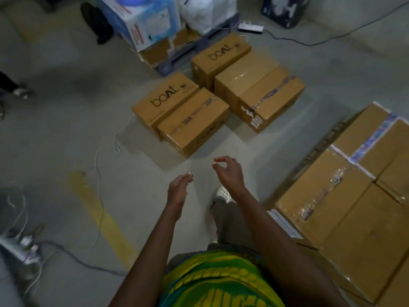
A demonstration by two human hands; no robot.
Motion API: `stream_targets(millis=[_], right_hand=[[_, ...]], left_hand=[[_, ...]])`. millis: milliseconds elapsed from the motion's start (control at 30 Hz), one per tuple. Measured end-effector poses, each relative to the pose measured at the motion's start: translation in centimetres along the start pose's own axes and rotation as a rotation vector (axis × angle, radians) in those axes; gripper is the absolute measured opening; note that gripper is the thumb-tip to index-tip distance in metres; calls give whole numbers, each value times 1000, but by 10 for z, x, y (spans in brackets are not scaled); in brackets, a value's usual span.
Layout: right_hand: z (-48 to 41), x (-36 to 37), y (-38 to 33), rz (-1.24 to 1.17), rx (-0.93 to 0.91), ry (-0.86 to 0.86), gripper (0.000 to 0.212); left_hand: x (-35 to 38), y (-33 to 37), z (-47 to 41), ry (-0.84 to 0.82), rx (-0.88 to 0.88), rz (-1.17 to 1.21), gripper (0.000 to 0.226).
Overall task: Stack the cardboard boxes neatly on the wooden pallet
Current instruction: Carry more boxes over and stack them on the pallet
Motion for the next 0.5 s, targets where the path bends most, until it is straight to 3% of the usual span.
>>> stream_targets(millis=[300, 500], right_hand=[[-199, 120, -130, -119, 96, -61, 24], [-295, 178, -234, -117, 118, -67, 25]], left_hand=[[-4, 94, -179, -100, -38, -205, 34], [-43, 198, -300, 35, 14, -127, 20]])
Point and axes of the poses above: each hand's wrist, its own z-axis away from the middle knuckle, its own x-axis out of the palm, y = z × x, the point moved 1 cm from there along -z, towards the middle knuckle, and after that the axes turned 11 degrees about y, right-handed, at the moved point
